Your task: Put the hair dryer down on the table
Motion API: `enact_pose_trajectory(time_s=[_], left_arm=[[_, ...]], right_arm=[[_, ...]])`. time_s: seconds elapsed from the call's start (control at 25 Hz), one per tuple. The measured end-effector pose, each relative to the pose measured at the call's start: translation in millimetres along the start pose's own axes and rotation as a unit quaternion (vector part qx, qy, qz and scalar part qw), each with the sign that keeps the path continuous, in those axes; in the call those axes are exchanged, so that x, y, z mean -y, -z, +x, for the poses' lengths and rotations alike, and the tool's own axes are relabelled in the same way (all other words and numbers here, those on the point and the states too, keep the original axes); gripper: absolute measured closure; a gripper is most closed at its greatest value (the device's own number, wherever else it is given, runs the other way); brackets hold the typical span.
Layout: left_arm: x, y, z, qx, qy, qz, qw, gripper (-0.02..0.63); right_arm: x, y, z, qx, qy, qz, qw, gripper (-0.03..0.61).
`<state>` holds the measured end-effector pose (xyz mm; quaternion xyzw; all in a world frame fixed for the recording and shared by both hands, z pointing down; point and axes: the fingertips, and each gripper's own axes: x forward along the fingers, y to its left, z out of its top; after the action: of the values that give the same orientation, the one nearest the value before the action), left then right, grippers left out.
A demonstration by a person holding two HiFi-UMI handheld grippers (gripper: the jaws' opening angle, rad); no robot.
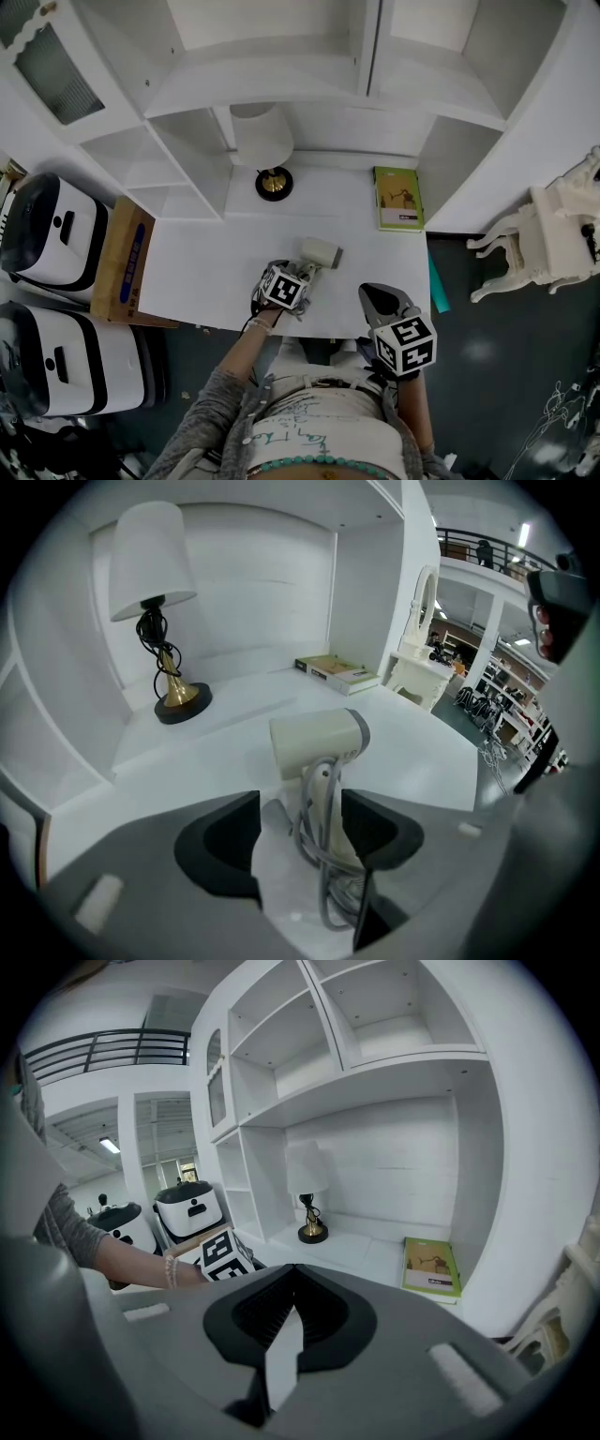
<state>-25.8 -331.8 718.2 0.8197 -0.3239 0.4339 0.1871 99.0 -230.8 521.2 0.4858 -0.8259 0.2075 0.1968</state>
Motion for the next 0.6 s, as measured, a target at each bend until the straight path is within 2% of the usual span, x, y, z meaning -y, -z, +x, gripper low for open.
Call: enact_pose_trajectory(time_s=[0.6], left_arm=[[-8.7, 2.3, -15.6, 0.030, 0.004, -0.008, 0.9995, 0.356]], right_arm=[[-18.5, -6.4, 21.3, -0.012, -0.014, -0.017, 1.000, 0.551]])
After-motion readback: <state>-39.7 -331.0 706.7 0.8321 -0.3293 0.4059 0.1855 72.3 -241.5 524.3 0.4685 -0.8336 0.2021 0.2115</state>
